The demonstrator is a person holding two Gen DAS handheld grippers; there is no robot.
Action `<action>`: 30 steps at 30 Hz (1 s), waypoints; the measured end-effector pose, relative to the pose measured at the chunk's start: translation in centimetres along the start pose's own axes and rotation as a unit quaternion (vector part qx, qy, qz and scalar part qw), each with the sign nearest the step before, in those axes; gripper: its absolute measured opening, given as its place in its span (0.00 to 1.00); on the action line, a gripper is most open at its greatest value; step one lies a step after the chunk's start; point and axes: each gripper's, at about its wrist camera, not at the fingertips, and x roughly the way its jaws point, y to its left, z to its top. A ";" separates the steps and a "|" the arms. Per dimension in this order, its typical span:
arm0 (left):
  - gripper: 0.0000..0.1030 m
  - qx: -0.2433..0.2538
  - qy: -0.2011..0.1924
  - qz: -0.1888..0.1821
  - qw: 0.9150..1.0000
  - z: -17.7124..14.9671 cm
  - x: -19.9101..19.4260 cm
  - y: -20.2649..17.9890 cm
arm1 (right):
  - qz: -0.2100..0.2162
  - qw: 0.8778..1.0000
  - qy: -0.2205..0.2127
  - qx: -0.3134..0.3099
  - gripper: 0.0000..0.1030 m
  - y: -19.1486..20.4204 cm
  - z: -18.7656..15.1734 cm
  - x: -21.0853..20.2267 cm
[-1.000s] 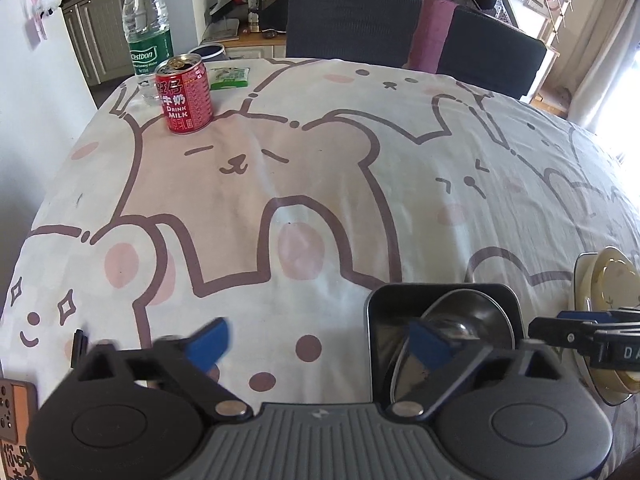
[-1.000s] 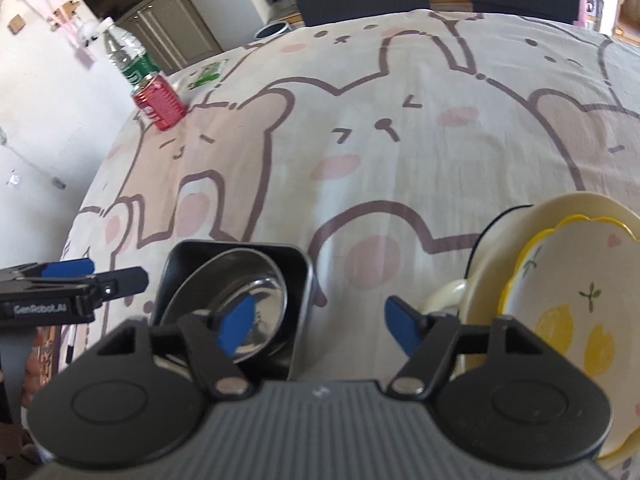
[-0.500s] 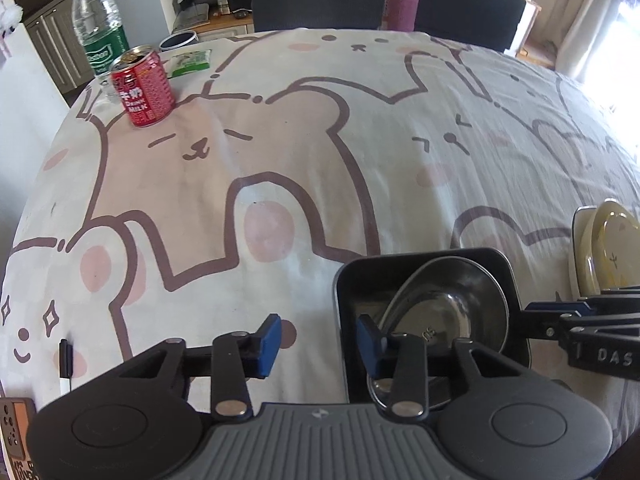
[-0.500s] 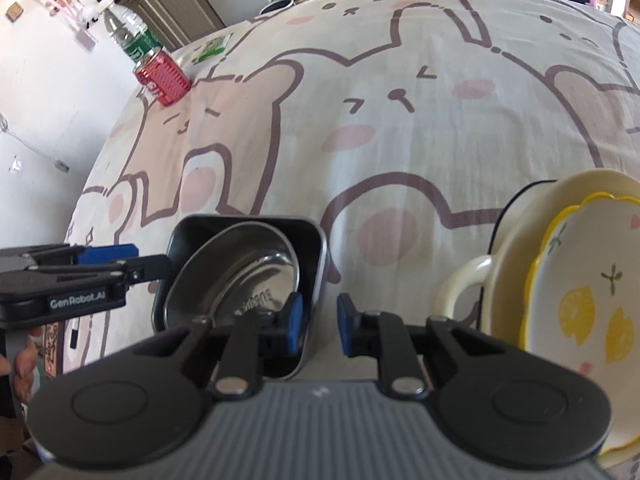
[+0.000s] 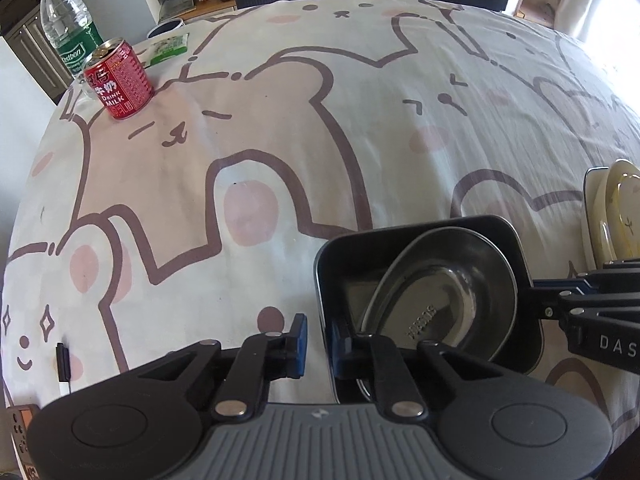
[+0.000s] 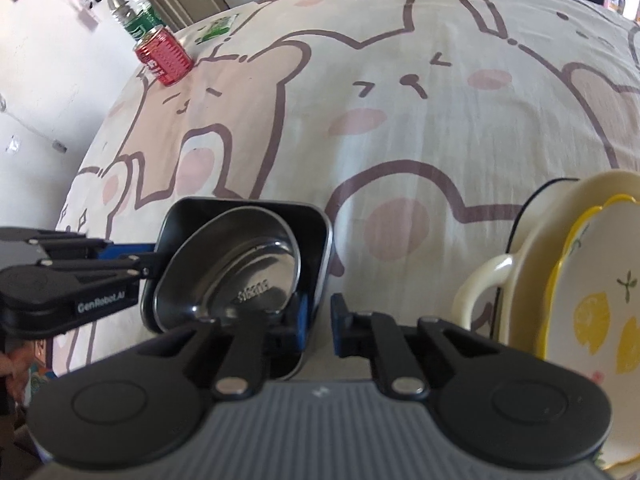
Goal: Organize plates and bowls
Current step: 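Lift the black tray with the bowl and carry it toward the cream plates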
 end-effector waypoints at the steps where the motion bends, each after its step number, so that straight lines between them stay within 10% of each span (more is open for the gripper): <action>1: 0.09 -0.002 0.000 -0.003 1.000 0.0 0.0 0.0 | 0.001 1.000 0.001 0.000 0.12 0.0 0.1 0.0; 30: 0.03 -0.069 -0.031 -0.067 0.995 -0.7 -0.9 2.5 | 0.007 1.000 -0.005 0.021 0.07 -0.1 0.3 -0.3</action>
